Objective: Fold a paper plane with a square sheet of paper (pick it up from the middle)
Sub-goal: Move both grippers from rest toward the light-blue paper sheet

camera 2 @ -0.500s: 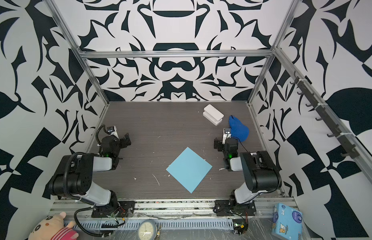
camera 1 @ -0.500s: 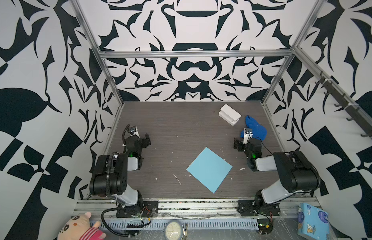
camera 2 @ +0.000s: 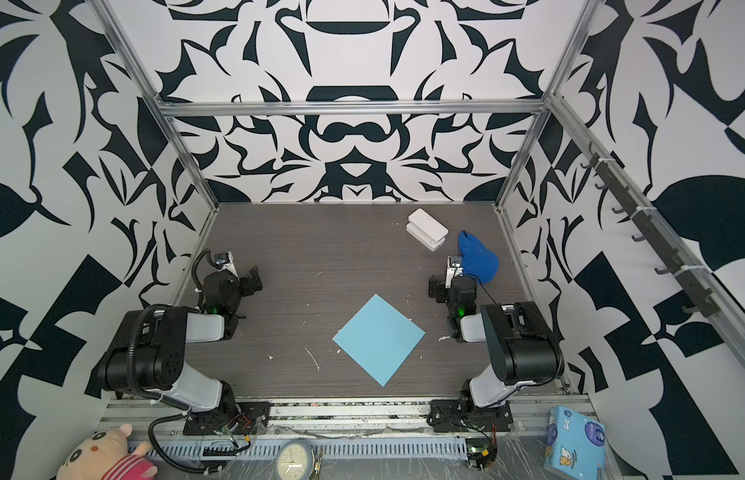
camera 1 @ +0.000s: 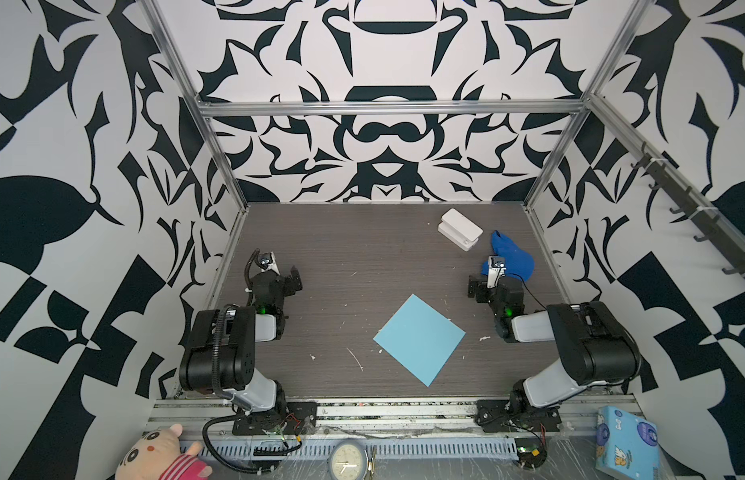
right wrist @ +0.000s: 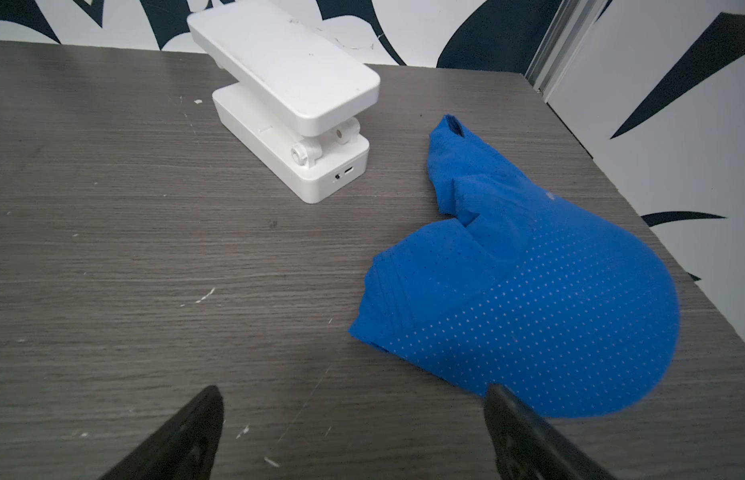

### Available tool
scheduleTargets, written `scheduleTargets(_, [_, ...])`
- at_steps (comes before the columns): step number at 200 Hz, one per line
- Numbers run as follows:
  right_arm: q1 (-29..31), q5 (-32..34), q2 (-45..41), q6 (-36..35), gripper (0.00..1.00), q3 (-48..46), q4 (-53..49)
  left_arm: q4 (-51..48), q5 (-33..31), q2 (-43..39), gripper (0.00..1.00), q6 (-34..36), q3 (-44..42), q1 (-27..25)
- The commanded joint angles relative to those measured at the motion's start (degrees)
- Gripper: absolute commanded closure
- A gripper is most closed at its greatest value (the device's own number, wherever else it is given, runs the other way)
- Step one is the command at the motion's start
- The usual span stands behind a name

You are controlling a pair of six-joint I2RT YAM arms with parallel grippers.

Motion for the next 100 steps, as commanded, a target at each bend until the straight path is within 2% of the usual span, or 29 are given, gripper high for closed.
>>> scheduleTargets(1, [-0.03,-0.49,-0.98,0.32,0.00,1.13,1.10,0.06,0.00,-0.20,0.00,-0.35,0.24,0.18])
scheduleTargets(78, [-0.03,-0.74,-1.25,0.14,0.00,0.49,2.23,0.47,0.34,-0.28,0.00,0.00,0.08,0.20])
scheduleTargets(92, [0.09,-1.33,-3.92,0.15,0.00,-0.53,2.80,1.68,-0.69,-0.61,0.01,-0.14,-0.49,0.20])
scheduleTargets(100, [0.12,-0.64,-7.52,0.44,0.00,-0.46,-0.15,1.21,-1.59,-1.95,0.00,-0.37,-0.66,0.23])
